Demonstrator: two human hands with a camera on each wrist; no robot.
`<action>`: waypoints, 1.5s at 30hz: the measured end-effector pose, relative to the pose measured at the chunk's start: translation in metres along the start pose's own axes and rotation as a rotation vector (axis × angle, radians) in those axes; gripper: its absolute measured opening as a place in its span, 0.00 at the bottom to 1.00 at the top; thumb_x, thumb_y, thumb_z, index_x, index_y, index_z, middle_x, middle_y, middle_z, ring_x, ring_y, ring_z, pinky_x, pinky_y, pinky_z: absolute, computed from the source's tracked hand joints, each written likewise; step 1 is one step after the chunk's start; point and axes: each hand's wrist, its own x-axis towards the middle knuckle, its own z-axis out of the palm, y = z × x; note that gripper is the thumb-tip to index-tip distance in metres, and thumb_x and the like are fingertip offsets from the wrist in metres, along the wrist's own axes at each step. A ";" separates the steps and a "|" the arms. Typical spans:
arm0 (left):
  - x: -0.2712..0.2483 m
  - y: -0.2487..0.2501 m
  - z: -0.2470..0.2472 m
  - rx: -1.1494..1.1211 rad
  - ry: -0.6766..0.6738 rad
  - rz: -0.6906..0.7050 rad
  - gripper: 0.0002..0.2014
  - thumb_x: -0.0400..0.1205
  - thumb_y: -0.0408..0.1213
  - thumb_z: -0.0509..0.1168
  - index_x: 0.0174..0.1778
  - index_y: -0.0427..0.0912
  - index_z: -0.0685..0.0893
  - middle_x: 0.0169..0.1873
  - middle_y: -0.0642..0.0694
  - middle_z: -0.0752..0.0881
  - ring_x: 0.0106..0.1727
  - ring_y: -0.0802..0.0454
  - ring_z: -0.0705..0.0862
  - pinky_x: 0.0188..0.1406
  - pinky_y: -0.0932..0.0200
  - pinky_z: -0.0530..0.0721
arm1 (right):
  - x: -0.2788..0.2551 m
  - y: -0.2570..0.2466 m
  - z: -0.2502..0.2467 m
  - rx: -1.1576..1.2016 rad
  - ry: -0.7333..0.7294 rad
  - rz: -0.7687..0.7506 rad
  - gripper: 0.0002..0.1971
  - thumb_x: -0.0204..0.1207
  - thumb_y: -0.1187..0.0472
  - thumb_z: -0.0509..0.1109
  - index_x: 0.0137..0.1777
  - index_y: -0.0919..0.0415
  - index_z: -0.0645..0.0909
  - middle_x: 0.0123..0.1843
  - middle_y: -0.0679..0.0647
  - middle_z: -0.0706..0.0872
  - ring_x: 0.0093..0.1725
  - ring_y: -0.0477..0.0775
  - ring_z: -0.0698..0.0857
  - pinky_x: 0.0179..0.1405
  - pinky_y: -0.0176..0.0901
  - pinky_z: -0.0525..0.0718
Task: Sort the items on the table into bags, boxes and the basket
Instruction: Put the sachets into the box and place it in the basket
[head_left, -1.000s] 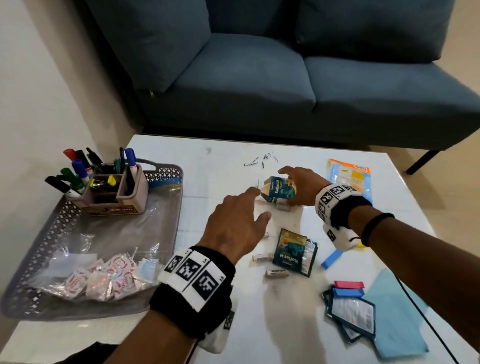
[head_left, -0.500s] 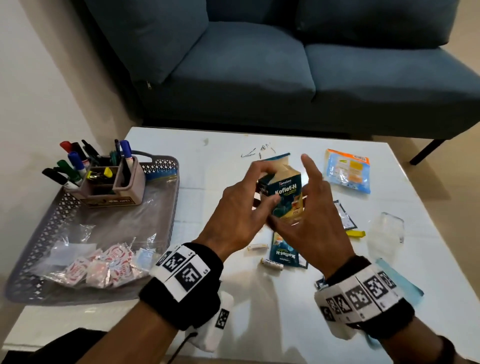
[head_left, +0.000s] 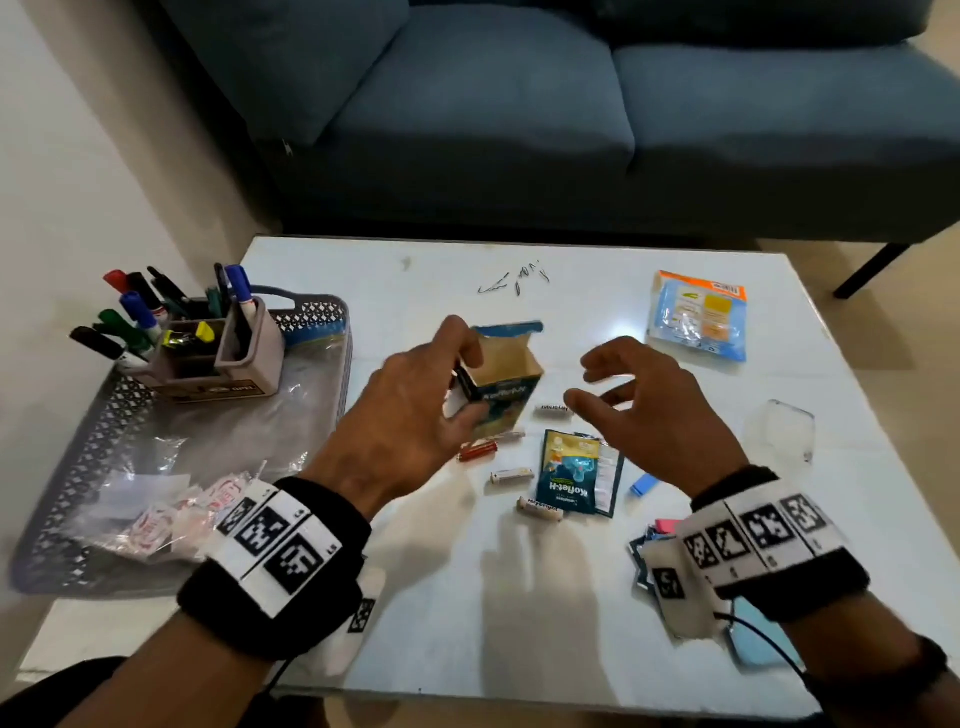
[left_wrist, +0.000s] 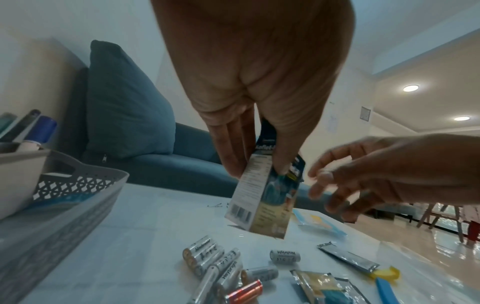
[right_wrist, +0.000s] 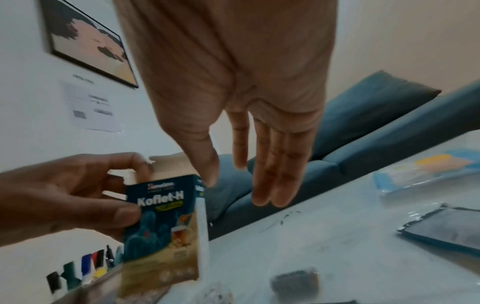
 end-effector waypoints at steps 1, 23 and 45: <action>0.000 -0.002 -0.001 0.005 0.034 -0.010 0.22 0.78 0.39 0.77 0.56 0.57 0.69 0.51 0.54 0.86 0.49 0.47 0.87 0.46 0.42 0.87 | 0.002 0.008 0.001 -0.093 -0.042 0.051 0.19 0.75 0.48 0.80 0.62 0.50 0.81 0.55 0.45 0.87 0.47 0.43 0.89 0.46 0.39 0.86; 0.009 -0.012 -0.005 -0.053 0.194 -0.101 0.26 0.73 0.37 0.83 0.57 0.52 0.74 0.42 0.57 0.84 0.43 0.58 0.86 0.44 0.49 0.90 | 0.012 -0.008 0.027 0.323 -0.122 0.218 0.15 0.73 0.63 0.82 0.56 0.55 0.81 0.41 0.55 0.95 0.41 0.57 0.93 0.44 0.54 0.90; 0.013 -0.009 0.010 0.147 0.108 -0.052 0.26 0.76 0.36 0.80 0.56 0.59 0.69 0.45 0.52 0.90 0.44 0.46 0.88 0.43 0.44 0.87 | -0.002 -0.039 0.000 0.320 0.168 -0.353 0.14 0.77 0.63 0.80 0.57 0.54 0.80 0.49 0.45 0.91 0.48 0.49 0.91 0.46 0.42 0.90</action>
